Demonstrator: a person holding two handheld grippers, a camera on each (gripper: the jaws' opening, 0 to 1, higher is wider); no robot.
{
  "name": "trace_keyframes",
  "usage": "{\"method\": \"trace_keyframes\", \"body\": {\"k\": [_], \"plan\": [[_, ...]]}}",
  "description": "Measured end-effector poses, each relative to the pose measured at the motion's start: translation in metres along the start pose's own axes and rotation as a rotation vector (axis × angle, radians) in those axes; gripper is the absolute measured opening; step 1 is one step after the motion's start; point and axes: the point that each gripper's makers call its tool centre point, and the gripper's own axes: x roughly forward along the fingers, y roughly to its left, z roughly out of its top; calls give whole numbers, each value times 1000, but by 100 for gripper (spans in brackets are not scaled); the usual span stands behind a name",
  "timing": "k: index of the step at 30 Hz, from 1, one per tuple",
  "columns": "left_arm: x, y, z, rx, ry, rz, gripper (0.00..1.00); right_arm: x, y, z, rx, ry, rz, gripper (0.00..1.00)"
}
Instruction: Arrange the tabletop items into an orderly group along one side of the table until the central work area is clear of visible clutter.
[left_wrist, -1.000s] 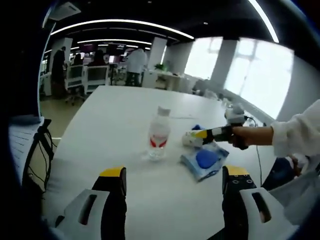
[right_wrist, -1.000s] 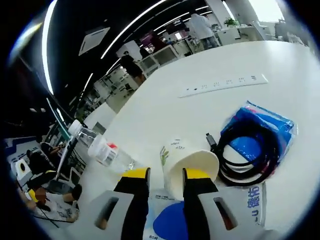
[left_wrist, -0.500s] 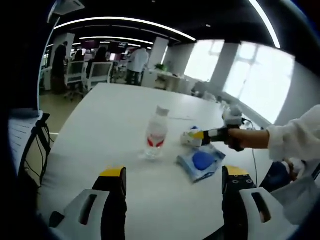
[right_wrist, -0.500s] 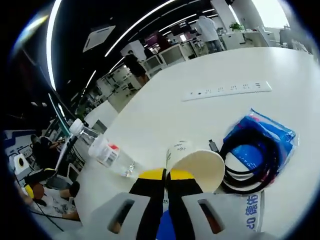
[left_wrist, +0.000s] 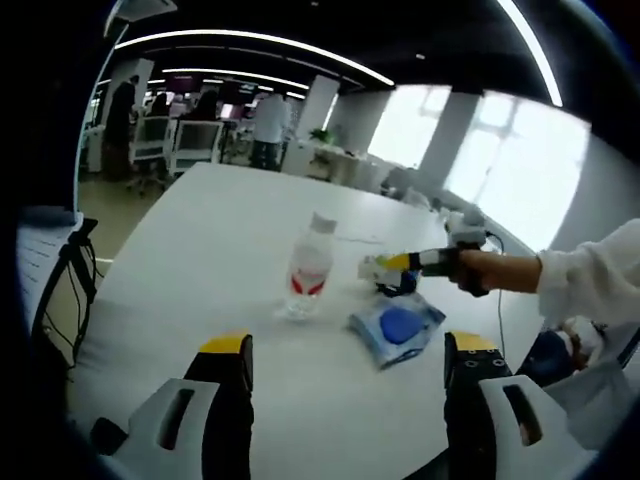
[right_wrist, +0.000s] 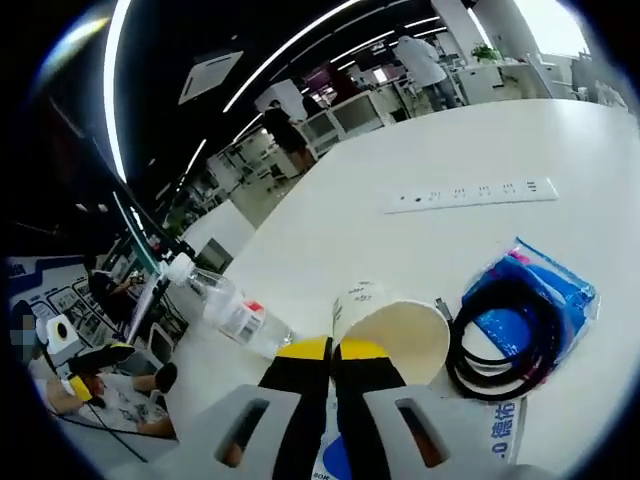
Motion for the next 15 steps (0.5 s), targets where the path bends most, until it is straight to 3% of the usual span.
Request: {"method": "trace_keyframes", "body": {"k": [7, 10, 15], "plan": [[2, -2, -1, -1, 3, -19, 75, 0, 13, 4, -135, 66, 35, 0], [2, -2, -2, -2, 4, -18, 74, 0, 20, 2, -249, 134, 54, 0], [1, -4, -1, -10, -4, -21, 74, 5, 27, -5, -301, 187, 78, 0]]}}
